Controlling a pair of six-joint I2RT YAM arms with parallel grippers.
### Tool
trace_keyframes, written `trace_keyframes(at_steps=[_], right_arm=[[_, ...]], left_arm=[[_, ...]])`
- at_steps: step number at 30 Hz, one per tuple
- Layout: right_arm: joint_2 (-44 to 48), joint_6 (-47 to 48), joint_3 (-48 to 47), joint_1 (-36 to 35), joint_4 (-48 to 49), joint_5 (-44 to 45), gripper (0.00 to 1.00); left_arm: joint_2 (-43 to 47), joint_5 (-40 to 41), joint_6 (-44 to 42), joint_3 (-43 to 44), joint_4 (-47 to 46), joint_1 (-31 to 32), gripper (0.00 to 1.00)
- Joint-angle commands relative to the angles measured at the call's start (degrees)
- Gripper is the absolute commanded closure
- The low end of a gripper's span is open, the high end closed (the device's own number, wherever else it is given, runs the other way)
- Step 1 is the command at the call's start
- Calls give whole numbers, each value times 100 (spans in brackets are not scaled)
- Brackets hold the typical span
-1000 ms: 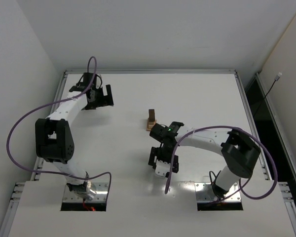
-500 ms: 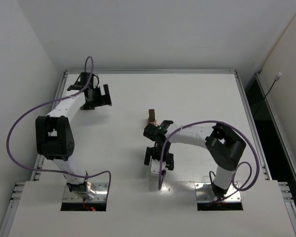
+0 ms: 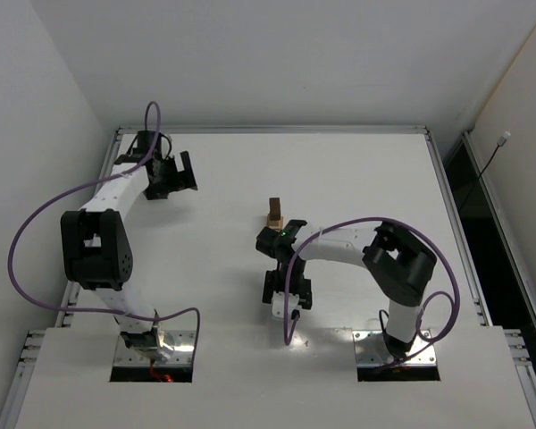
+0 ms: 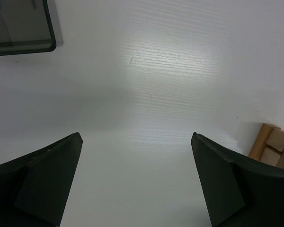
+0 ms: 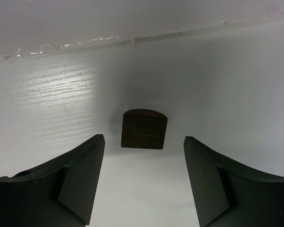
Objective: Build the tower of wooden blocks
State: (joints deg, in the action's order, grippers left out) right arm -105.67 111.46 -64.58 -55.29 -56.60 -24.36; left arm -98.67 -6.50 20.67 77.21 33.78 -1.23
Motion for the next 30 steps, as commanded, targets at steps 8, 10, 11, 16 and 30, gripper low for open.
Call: trace_keyframes(at_steps=[8, 10, 11, 16, 30], right_arm=[[-191, 210, -187, -131, -106, -113, 37], [-243, 210, -187, -131, -106, -113, 37], [-244, 210, -187, -131, -106, -113, 37], [-349, 210, -240, -131, -106, -60, 39], [-455, 96, -240, -131, 61, -7, 80]], left_arm=[[-117, -264, 69, 40, -65, -193, 0], [-117, -264, 69, 40, -65, -193, 0], [-117, -264, 69, 40, -65, -193, 0], [-170, -325, 69, 40, -65, -246, 0], [-170, -325, 69, 40, -65, -298, 0]])
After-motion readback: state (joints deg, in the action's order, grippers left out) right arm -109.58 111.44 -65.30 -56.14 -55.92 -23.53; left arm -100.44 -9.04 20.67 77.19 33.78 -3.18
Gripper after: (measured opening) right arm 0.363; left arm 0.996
